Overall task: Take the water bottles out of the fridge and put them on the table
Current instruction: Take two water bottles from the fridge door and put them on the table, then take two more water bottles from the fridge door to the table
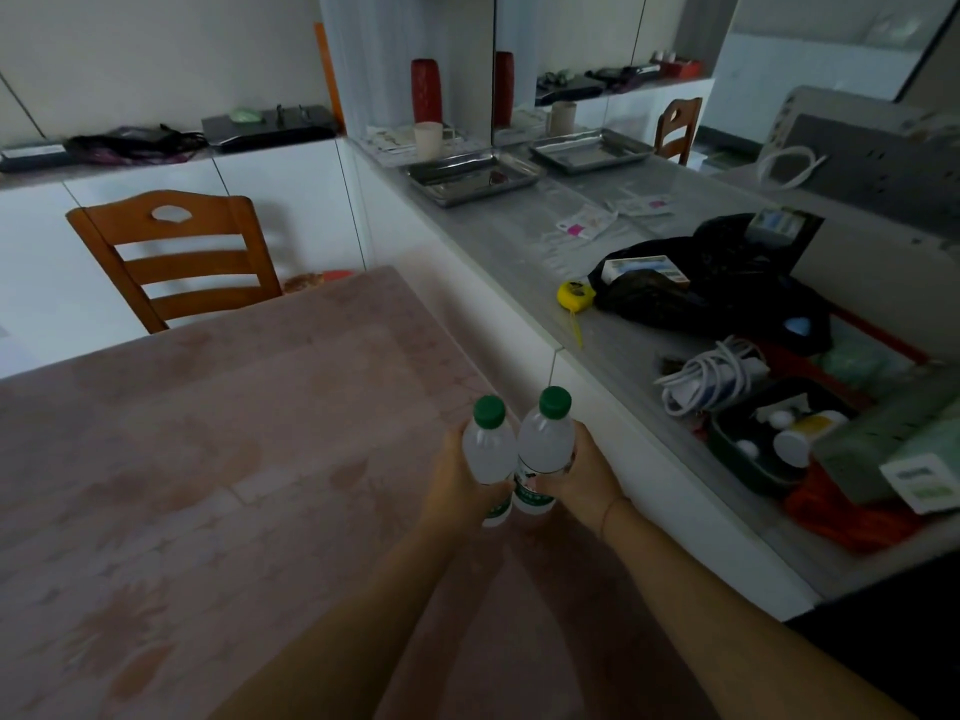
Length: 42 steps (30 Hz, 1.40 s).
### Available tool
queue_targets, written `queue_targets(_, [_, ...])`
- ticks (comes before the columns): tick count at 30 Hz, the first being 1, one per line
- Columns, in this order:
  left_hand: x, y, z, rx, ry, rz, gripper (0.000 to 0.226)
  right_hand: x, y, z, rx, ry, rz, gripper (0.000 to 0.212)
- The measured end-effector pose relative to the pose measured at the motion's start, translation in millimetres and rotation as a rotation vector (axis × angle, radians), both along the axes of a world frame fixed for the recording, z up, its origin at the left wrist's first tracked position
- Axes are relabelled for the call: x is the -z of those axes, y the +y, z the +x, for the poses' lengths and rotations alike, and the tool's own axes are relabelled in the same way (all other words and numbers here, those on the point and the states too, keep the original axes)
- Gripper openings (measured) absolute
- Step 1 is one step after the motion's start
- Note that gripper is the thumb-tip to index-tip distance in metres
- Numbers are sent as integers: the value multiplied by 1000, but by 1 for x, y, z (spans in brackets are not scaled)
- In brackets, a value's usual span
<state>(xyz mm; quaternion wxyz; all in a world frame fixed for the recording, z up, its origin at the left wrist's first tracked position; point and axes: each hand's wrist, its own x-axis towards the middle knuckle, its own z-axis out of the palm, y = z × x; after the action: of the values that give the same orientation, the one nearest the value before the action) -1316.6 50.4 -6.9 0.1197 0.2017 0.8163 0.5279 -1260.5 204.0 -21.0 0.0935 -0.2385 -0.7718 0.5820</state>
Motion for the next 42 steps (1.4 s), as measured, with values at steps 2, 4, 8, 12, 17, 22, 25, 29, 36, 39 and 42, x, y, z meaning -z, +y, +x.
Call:
queue_targets(2, [-1, -3, 1, 6, -35, -12, 75, 0, -1, 5, 8, 16, -44, 83])
queue_targets(4, [0, -9, 3, 12, -73, -20, 101, -3, -2, 12, 17, 33, -74, 86])
queue_targets(8, [0, -21, 12, -39, -36, -67, 111, -14, -4, 32, 57, 7, 24, 92])
queue_targets(12, [-1, -33, 22, -97, 73, -80, 99, -29, -18, 66, 134, 9, 56, 94])
queue_targets(17, [-16, -57, 48, -81, 208, 17, 65, -48, -58, 125, 247, 51, 56, 90])
queue_targets(22, [-23, -89, 110, 200, 91, 191, 52, -59, -118, 195, 405, 102, 35, 89])
queue_targets(25, [-24, -105, 144, 339, 28, 147, 68, -63, -151, 236, 477, 102, 38, 89])
queue_targets(29, [-24, -126, 188, 499, 1, 63, 73, -65, -188, 294, 567, 87, 26, 89])
queue_targets(36, [-41, -150, 266, 611, 13, 56, 71, -80, -232, 387, 714, 96, 58, 87])
queue_targets(39, [-48, -167, 300, 648, 50, 44, 72, -86, -255, 422, 742, 116, 58, 86])
queue_targets(42, [-55, -187, 333, 649, 83, 36, 72, -90, -281, 455, 756, 128, 66, 84])
